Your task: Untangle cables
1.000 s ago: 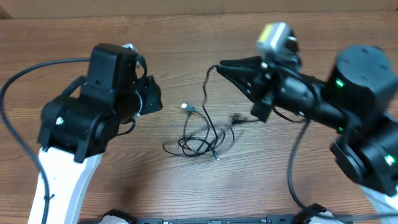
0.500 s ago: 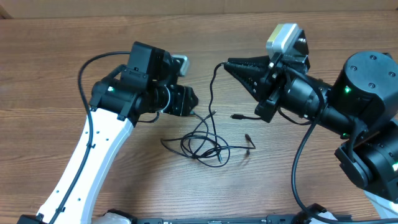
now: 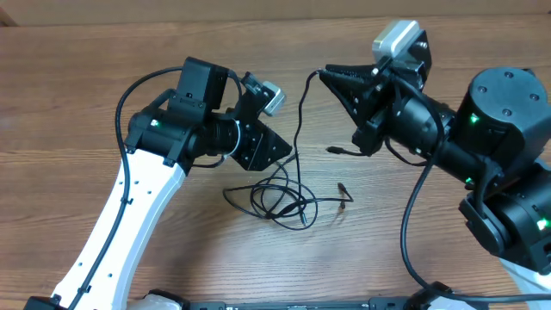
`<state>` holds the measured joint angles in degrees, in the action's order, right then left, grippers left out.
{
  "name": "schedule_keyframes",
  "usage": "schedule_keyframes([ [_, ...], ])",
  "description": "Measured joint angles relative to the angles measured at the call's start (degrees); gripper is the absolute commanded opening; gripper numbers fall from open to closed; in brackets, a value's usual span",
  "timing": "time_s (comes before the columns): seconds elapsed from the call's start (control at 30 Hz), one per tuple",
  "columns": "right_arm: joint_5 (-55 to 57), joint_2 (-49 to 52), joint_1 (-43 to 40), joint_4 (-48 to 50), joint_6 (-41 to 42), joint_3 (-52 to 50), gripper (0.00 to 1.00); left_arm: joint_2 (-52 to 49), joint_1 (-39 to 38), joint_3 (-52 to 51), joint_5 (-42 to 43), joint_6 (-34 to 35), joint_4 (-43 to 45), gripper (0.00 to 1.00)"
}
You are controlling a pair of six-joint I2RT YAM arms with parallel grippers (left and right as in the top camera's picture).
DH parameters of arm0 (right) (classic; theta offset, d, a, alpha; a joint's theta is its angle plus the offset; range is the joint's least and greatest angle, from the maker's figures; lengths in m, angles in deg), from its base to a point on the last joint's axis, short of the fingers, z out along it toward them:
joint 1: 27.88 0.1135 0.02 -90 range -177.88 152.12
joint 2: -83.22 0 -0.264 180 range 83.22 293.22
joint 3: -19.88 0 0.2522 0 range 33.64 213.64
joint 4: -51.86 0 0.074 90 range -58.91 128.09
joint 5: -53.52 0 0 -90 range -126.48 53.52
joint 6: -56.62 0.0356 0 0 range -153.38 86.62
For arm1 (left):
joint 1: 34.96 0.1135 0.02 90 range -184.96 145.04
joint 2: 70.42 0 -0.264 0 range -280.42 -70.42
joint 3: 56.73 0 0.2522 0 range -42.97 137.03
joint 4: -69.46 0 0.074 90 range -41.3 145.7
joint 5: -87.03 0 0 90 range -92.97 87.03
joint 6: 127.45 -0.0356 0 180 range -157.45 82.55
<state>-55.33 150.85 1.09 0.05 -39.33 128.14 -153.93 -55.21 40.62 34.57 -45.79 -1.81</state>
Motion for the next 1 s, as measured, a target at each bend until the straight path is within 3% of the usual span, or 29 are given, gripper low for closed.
schedule_keyframes([
  [0.33, -5.3, 0.5, 0.0, 4.4, 4.3, 0.0, 0.04, 0.0, 0.0, -1.7, 2.7, -1.1, 7.0, 0.49],
  [0.43, -6.0, 0.5, 0.0, 4.5, 5.0, 0.0, 0.04, 0.0, 0.0, -4.2, 4.6, -0.9, 10.5, 0.43],
  [0.5, -6.4, 0.5, 0.0, 4.5, 5.7, 0.0, 0.04, 0.0, 0.0, -5.9, 5.5, -0.3, 12.8, 0.25],
  [0.53, -6.4, 0.5, 0.0, 4.6, 6.0, 0.0, 0.04, 0.0, 0.0, -6.9, 5.8, 0.2, 13.8, 0.05],
  [0.8, -6.0, 0.5, -1.0, 3.1, 6.8, 0.0, 0.04, 0.0, 0.1, -10.4, 6.3, 1.3, 15.2, 0.04],
  [1.0, -2.0, 0.5, -6.8, -5.7, 5.0, 0.0, 0.04, 0.0, 3.9, -10.5, 2.9, 2.2, 13.7, 0.04],
])
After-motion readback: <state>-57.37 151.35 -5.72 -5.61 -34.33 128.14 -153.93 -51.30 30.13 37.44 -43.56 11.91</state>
